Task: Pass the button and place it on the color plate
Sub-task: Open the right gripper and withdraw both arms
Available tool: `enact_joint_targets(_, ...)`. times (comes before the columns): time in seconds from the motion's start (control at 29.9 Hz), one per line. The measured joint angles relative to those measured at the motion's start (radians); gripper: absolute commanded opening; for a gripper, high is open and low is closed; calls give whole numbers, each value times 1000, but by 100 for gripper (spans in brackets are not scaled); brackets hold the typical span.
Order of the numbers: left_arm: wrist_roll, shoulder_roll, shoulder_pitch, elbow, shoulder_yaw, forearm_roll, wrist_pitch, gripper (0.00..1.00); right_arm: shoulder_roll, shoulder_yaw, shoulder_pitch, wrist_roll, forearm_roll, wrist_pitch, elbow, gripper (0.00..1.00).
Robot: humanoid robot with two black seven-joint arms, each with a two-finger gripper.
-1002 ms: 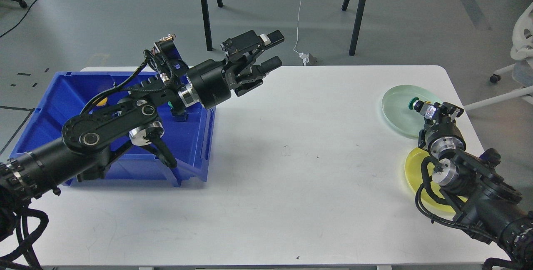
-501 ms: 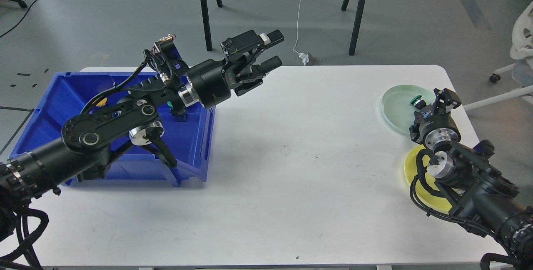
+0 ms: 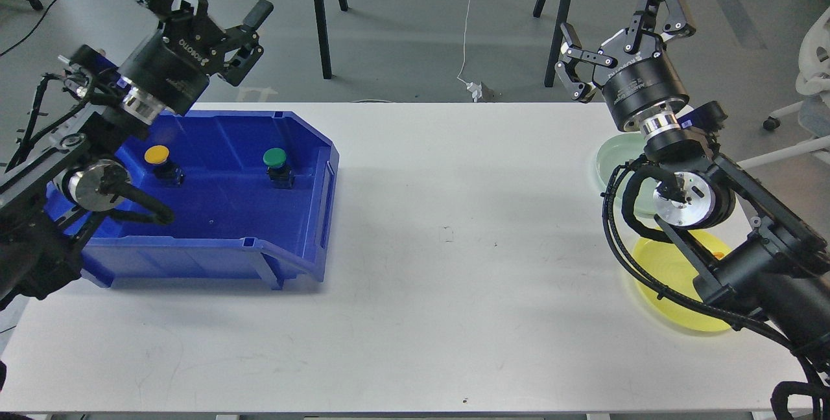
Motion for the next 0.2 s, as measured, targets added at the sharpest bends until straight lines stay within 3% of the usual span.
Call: enact_joint_targets(0.2,0,10,53,22,-18,-13,-4,84,5,2,-18,23,0,185,1,99)
